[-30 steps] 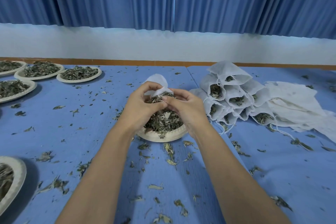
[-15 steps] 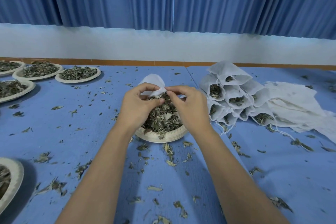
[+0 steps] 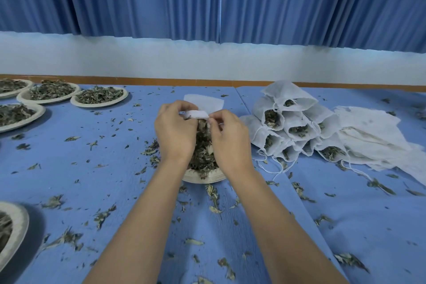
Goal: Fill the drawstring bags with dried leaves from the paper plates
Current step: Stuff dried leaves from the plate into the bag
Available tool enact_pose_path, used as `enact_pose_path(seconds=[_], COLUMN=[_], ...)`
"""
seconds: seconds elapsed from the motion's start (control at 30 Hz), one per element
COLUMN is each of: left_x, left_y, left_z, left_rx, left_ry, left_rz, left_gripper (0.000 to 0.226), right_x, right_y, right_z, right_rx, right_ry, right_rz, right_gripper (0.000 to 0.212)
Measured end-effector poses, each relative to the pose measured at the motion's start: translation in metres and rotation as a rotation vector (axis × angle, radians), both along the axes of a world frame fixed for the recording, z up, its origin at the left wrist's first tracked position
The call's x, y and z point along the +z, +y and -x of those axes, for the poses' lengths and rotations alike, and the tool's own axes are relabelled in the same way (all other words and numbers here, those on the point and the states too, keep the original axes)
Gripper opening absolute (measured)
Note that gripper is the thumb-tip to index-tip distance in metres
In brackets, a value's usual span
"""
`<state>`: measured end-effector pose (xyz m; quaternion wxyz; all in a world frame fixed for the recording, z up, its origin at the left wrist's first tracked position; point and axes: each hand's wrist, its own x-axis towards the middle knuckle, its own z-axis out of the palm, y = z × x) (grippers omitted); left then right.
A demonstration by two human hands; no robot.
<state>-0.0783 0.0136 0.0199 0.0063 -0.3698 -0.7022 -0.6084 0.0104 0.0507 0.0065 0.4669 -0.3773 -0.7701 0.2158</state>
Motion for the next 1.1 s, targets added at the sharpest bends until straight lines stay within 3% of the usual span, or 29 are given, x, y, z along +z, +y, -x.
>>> enact_pose_path(seconds=[0.1,0.2,0.3,0.5,0.73,0.87,0.97,1.1], left_x=[0.003,0.008,0.006,-0.002,-0.007,-0.004,0.001,0.004], left_y=[-0.003,-0.009,-0.015,-0.015,-0.003,0.003,0.004,-0.004], left_z=[0.005,0.01,0.015,0.015,0.01,0.01,0.011,0.014], left_rx=[-0.238,-0.426,-0.549,-0.396,-0.048,0.049,0.02,-0.184], left_ry=[-0.115,-0.234,-0.156,-0.049,0.05,0.088,0.094,-0.006], left_rz=[0.067,0.177,0.264,0.104,0.086,0.096,0.079,0.111], left_gripper=[0.018,0.028,0.049,0.037,0.024,0.023,0.022,0.032], right_x=[0.001,0.004,0.007,0.007,0.008,0.007,0.01,0.01], right_y=[0.004,0.006,0.01,0.009,0.001,-0.005,-0.005,0.001], right_z=[-0.002,-0.003,-0.004,-0.004,0.0,0.002,0.003,-0.001], right_rx=[-0.009,-0.003,0.027,0.057,0.022,0.083,0.057,0.035], right_ry=[0.033,0.131,0.226,0.205,-0.079,-0.127,-0.045,0.022], right_rz=[0.083,0.139,0.243,0.294,0.036,0.033,0.055,0.136], right_gripper=[0.016,0.015,0.009,0.01,0.014,0.013,0.013,0.016])
